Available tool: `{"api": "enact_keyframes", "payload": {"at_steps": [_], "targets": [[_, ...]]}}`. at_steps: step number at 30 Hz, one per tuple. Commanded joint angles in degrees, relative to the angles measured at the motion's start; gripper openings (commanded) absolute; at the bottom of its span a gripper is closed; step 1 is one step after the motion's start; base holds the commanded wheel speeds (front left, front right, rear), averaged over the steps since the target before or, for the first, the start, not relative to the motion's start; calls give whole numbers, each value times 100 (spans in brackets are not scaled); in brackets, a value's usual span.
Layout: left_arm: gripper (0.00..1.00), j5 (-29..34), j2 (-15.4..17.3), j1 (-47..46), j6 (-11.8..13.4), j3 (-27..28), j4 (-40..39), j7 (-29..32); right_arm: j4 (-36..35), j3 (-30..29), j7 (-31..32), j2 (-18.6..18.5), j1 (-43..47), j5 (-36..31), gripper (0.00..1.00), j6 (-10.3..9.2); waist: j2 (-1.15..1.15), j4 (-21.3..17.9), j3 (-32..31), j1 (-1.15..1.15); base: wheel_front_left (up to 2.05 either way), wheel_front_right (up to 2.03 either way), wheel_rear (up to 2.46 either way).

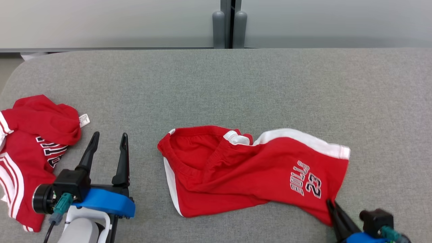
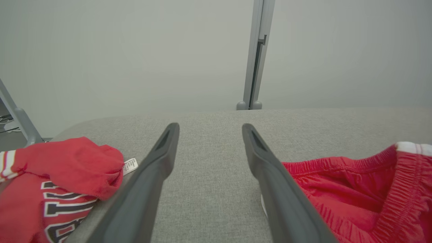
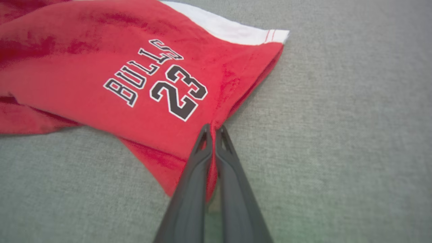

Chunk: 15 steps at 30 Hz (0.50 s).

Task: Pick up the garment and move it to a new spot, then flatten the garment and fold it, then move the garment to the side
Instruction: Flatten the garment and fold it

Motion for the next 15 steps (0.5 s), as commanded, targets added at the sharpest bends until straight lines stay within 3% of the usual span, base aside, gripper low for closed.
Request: {"api": "enact_keyframes", "payload": {"at_steps": [1,3,4,5,6,15], "targets": [[100,-6,-9,66,11,27,22,-25,-11,-20,21,50,149,-78,0,1,0,-5,-22,0,0,0,0],[100,-13,-26,116,16,43,44,-26,69,-60,60,121,344,-167,0,1,0,-3,-62,0,0,0,0],[100,-19,-39,138,22,53,53,-26,116,-53,72,160,427,-205,11,1,0,-4,-77,0,0,0,0],[100,-27,-48,169,34,67,66,-25,146,-58,43,195,470,-231,42,1,0,-11,-95,0,0,0,0],[100,-31,-55,208,42,79,73,-26,168,-65,27,225,509,-240,100,0,0,-23,-123,0,0,0,0],[100,-29,-54,448,118,122,105,-26,-809,-330,-274,322,463,-186,100,0,0,-132,-274,0,0,0,0]]}}
